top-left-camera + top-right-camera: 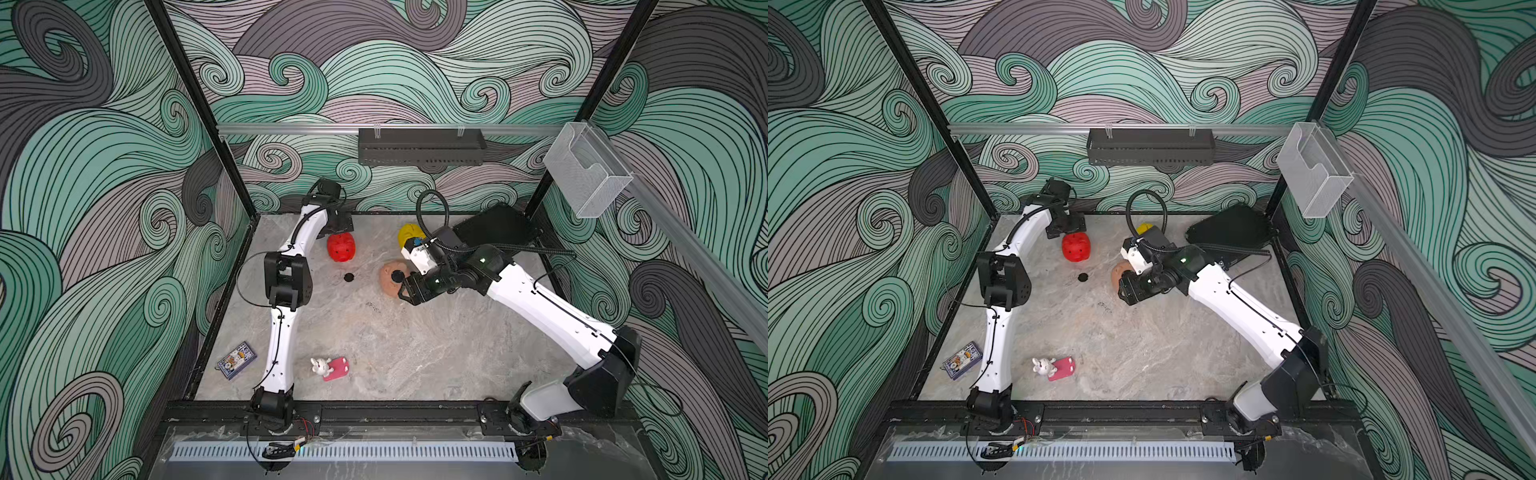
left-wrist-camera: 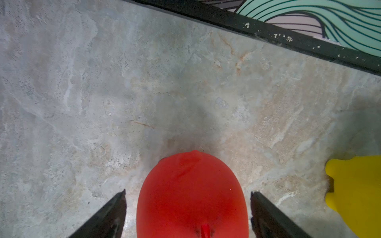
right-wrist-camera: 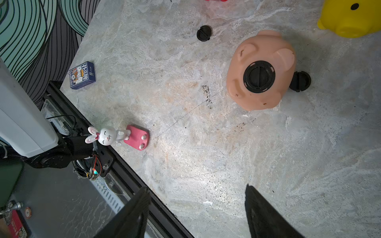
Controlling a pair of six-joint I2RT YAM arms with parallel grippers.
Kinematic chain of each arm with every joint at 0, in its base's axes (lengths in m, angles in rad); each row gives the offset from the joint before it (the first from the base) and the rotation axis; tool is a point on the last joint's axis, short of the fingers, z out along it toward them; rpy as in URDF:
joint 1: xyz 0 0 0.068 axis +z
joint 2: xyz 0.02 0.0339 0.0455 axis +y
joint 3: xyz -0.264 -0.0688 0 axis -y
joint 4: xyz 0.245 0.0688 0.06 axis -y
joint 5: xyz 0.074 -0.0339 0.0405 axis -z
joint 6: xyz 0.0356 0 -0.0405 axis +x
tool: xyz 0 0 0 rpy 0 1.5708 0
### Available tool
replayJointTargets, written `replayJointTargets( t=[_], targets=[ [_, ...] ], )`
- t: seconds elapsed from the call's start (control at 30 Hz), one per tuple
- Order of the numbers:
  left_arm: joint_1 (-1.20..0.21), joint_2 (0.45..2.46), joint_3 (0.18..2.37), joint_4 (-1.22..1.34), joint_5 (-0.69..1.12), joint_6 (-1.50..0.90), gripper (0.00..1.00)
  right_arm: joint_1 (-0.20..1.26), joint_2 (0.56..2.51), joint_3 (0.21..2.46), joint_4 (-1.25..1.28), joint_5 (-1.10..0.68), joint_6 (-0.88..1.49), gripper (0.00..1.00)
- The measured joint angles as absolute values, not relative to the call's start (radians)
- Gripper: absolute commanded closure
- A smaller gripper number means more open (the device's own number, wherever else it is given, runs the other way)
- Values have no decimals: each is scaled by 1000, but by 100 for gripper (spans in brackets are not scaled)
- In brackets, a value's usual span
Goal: Close piggy banks
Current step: Move the piggy bank to the center of the board.
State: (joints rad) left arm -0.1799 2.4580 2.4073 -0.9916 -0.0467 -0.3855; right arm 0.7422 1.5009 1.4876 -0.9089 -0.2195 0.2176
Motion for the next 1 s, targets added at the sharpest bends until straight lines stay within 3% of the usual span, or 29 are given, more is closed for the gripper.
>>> replayJointTargets(
  t=[0.33,1.0],
  targets=[
    [-192,2480,2407,-990,-57,-405,16,742,1501,1488,-909,-220,217,26],
    [-220,2475,2399,-1024,-50,-500,19,742,1501,1488,-909,-219,214,26]
  ],
)
